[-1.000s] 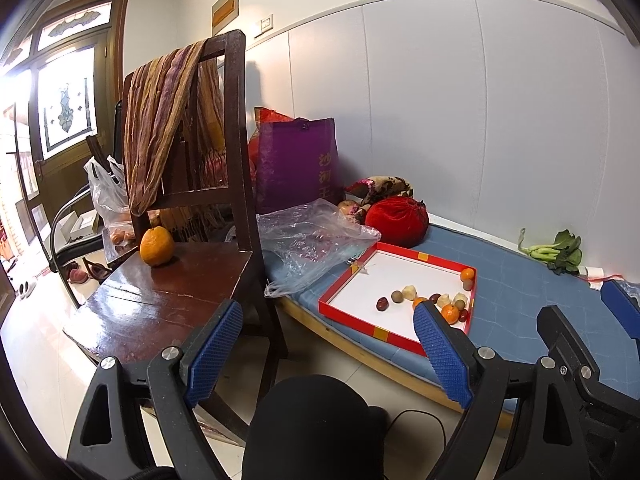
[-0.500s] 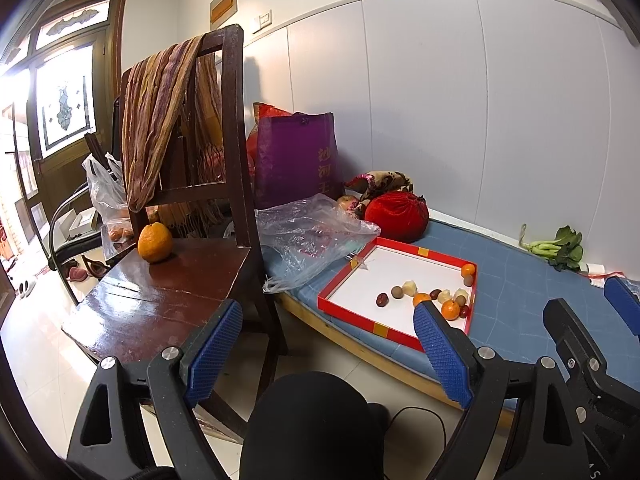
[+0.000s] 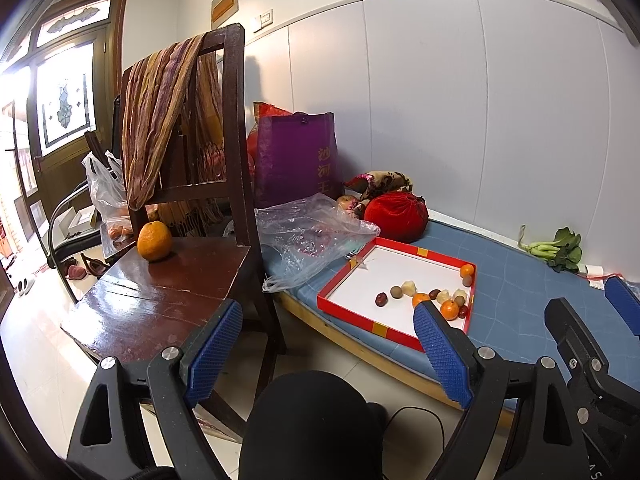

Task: Organize fruits

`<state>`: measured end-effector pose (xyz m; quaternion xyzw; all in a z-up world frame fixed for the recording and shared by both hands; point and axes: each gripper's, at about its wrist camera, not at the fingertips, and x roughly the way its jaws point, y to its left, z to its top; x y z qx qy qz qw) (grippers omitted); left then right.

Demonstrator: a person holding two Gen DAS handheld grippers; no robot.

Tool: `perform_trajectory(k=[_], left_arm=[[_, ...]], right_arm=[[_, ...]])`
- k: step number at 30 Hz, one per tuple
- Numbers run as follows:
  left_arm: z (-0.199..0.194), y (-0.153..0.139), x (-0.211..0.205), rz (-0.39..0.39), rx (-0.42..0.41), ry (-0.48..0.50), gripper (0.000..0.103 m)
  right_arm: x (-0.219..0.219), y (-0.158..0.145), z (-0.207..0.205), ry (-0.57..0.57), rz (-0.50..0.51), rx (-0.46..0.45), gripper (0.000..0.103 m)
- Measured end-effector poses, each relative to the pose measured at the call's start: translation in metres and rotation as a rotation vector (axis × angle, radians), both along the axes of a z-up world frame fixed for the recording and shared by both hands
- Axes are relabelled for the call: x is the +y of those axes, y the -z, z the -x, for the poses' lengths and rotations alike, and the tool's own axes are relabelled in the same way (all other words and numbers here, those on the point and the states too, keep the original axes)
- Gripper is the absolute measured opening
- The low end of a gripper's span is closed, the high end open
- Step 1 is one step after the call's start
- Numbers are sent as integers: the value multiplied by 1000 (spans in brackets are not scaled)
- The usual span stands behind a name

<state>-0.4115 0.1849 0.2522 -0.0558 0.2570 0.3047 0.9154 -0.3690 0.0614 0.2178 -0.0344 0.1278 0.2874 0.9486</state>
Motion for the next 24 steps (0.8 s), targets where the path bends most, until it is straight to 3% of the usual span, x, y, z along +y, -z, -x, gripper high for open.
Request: perform_trajectory(k=[24], left_arm=[[0, -1, 1, 2, -3, -3, 89]], right_arm=[[2, -3, 0, -6, -3, -3, 85]])
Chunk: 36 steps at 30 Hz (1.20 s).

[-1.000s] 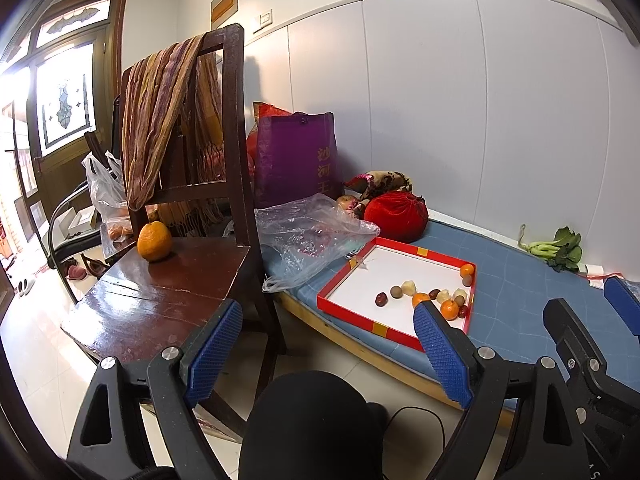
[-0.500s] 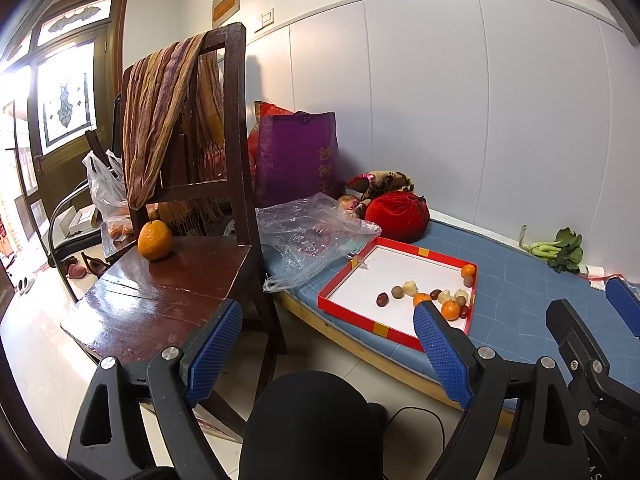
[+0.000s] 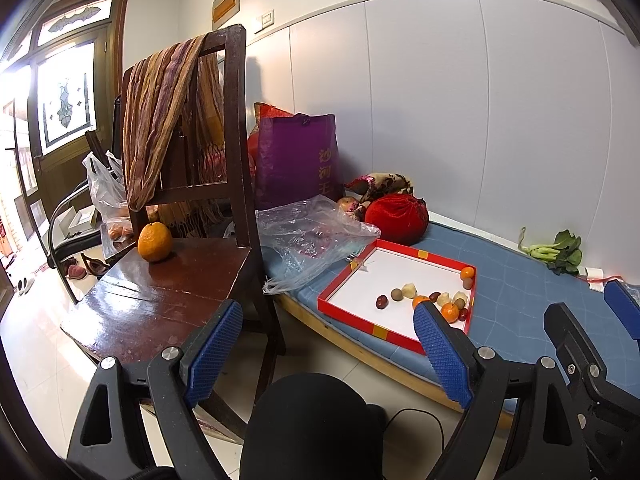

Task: Organize fruits

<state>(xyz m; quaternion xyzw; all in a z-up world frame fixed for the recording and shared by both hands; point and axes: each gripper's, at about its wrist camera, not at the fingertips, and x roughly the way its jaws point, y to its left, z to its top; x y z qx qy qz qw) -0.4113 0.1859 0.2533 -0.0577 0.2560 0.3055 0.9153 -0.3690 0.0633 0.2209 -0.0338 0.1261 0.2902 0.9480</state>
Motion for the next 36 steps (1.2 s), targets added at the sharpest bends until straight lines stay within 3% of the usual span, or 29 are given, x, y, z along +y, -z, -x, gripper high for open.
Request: perform_trajectory(k=[28, 36], left_arm=[[-3, -11, -10, -29, -37, 12, 89], [-31, -11, -20, -44, -10, 55, 89]], right_arm=[[1, 0, -3, 4, -2, 4, 85], [-13, 2, -25, 83, -4, 6, 85]])
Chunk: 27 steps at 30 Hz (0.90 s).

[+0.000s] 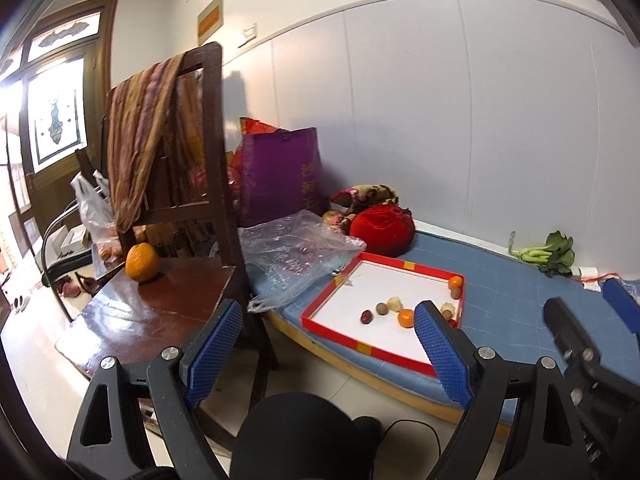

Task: Organize fruits

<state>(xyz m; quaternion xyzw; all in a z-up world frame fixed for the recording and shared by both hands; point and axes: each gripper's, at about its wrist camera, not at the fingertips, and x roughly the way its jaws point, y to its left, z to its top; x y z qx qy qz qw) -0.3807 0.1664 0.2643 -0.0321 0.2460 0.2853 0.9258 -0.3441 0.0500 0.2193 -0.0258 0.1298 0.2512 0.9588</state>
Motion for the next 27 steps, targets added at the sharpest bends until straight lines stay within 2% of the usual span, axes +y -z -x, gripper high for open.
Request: perform_trajectory(k=[6, 10, 14, 20, 25, 27], left_arm=[[-47, 8, -26, -16, 45, 104, 90], [-107, 21, -57, -4, 103, 224, 90], [-173, 44, -98, 11, 154, 362, 90], [-276, 99, -160, 86, 232, 547, 90], [-340, 152, -200, 90, 289, 631, 90], [-358, 172, -207, 102, 306, 646, 90]], right_arm=[[-37, 1, -34, 125, -8, 15, 85], [-73, 10, -75, 268, 28, 63, 86], [-119, 26, -126, 430, 53, 155, 86], [-197, 58, -195, 650, 16, 342, 86], [-252, 101, -243, 793, -16, 500, 85], [-262, 117, -253, 820, -28, 527, 85]])
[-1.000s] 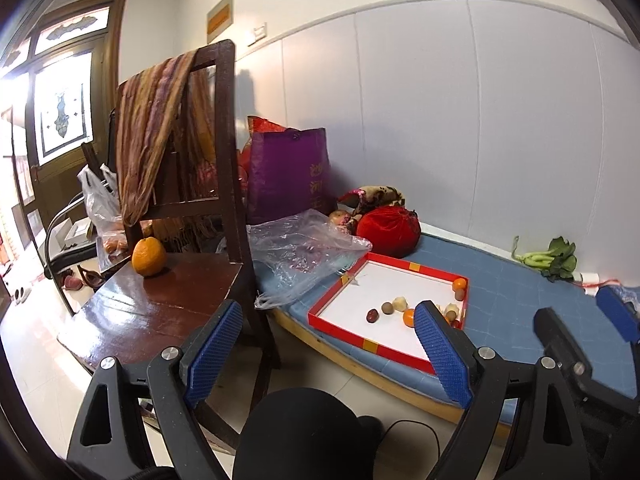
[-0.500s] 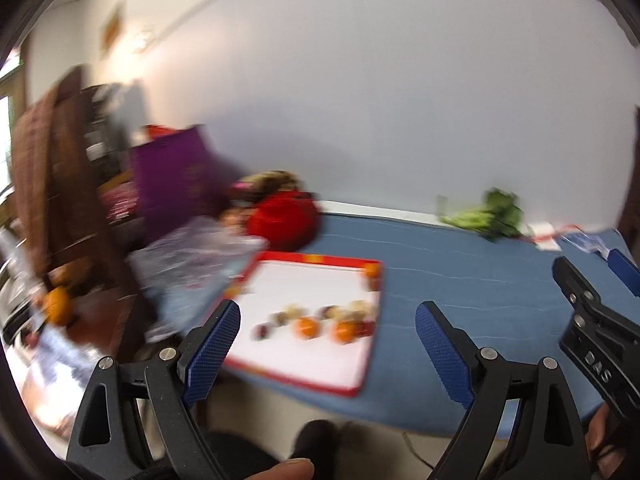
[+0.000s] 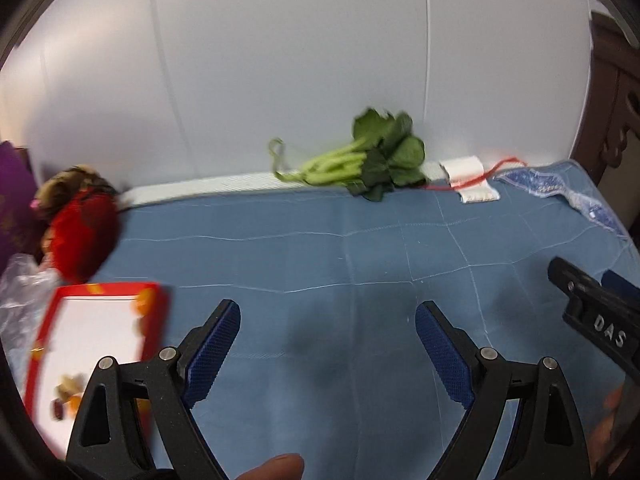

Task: Organize fruits

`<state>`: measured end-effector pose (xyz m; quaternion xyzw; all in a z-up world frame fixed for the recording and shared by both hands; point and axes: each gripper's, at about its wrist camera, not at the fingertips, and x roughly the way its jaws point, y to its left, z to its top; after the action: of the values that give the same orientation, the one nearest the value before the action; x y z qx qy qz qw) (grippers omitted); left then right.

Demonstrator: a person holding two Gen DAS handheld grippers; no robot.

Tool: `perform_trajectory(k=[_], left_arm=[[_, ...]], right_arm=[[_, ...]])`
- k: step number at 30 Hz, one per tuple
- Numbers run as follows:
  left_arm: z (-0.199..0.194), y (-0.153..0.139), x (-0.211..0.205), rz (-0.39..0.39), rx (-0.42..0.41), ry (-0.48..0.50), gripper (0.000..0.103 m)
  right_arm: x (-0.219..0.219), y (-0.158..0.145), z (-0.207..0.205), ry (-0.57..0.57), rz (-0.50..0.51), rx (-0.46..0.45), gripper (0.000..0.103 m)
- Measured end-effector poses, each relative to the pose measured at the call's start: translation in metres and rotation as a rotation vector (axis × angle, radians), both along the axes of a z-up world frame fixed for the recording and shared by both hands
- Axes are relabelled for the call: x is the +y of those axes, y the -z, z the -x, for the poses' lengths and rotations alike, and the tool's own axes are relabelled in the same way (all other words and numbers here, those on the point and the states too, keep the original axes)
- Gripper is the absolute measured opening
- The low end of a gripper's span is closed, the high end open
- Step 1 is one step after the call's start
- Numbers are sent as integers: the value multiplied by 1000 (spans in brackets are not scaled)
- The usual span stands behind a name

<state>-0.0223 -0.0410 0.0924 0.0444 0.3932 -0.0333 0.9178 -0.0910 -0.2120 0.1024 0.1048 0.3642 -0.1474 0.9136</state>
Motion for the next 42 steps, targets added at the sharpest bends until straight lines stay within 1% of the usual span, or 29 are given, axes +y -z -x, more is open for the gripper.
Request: perform_trajectory(k=[2, 6, 9, 12, 15, 19, 22, 24, 27, 32, 42], left_arm=[[-19, 21, -5, 14, 48, 6, 90], [-38, 51, -6, -7, 92, -3, 90], [-48, 70, -5, -16, 138, -12, 90], [-53, 83, -5, -20, 169, -10, 90], [-53, 86, -6, -17, 167, -9, 91], [-50, 92, -1, 3, 158, -23, 96], [-53, 94, 4, 24, 171, -33, 100], [-54, 96, 4, 21, 175, -42, 102], [-54, 97, 4, 19, 175, -45, 102], [-56, 98, 7, 47, 184, -45, 102], [-56, 100, 7, 52, 187, -46, 102]], right_arm=[[-4, 18, -12, 10, 8, 41, 85], [-5, 54, -28, 2, 12, 135, 85], [1, 68, -37, -17, 53, 188, 85], [4, 69, -41, -30, 83, 184, 85], [5, 72, -45, -30, 84, 194, 86], [9, 77, -48, -28, 115, 196, 88], [15, 83, -50, -28, 154, 190, 95], [16, 86, -52, -18, 172, 195, 103], [16, 87, -53, -12, 174, 197, 103], [18, 87, -54, -10, 187, 204, 103], [19, 88, -55, -10, 184, 202, 103]])
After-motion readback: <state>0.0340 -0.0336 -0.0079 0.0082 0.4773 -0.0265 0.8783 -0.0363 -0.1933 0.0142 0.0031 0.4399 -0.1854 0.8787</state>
